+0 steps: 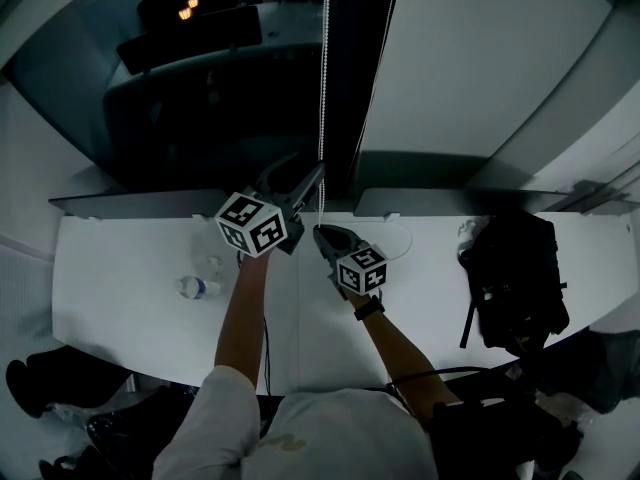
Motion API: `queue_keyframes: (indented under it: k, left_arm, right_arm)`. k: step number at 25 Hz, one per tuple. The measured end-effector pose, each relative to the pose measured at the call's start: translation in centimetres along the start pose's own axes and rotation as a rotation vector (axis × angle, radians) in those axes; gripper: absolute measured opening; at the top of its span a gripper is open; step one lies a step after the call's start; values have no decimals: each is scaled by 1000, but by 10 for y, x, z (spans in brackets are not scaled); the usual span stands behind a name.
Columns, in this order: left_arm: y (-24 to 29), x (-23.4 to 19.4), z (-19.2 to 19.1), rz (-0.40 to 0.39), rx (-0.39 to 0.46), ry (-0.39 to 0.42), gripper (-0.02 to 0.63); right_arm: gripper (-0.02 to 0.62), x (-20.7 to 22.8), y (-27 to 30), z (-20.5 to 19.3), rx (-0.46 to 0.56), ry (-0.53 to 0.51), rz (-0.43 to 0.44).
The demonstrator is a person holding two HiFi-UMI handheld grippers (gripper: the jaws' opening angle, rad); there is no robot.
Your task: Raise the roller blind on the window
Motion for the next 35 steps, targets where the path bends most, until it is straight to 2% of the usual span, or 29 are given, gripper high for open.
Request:
queue_keyframes:
  k: [3,7,12,16,18,21,23,27,32,35]
  left_arm:
    - [10,9,17,-45,30,-32,133]
    - [22,14,34,-47,43,-14,161]
    - [34,16,47,25,45,74,172]
    - [41,15,46,91,-17,127,163]
    - [42,14,42,120,-35,133,33]
    - [40,11,39,122,-19,74,14]
    - [40,10,38,123,-26,81,12]
    - [39,15,12,141,-94,166,12]
    - [21,7,-49,180,-167,168,11]
    - [6,2,-80,221,-177,173,9]
  right_arm:
    - [5,3,0,-4,-13,26,11]
    - [5,5,-2,-4,-20,29,14]
    - [5,1,-4,-6,-8,12,8]
    - [5,-3,-2,-7,-7,11,14]
    - [5,-4,-3,-7,-4,14,14]
    - [5,-3,-5,-7,0,17,13]
    - [5,-2,-5,-9,-10,20,14]
    - [5,1,-7,-33,-68,41,-4]
    - [5,4,-11,-89,-205,131,-18]
    - [5,2,-24,-116,-235,197,-24]
Point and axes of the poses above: the fingertips, and each gripper's own axes: y forward along the fingers, x to its right, z out of its top, the point moved 9 cm from there along -y, backward along the fingers, and after that the axes turned 14 degrees about z, right-handed, at the moved point
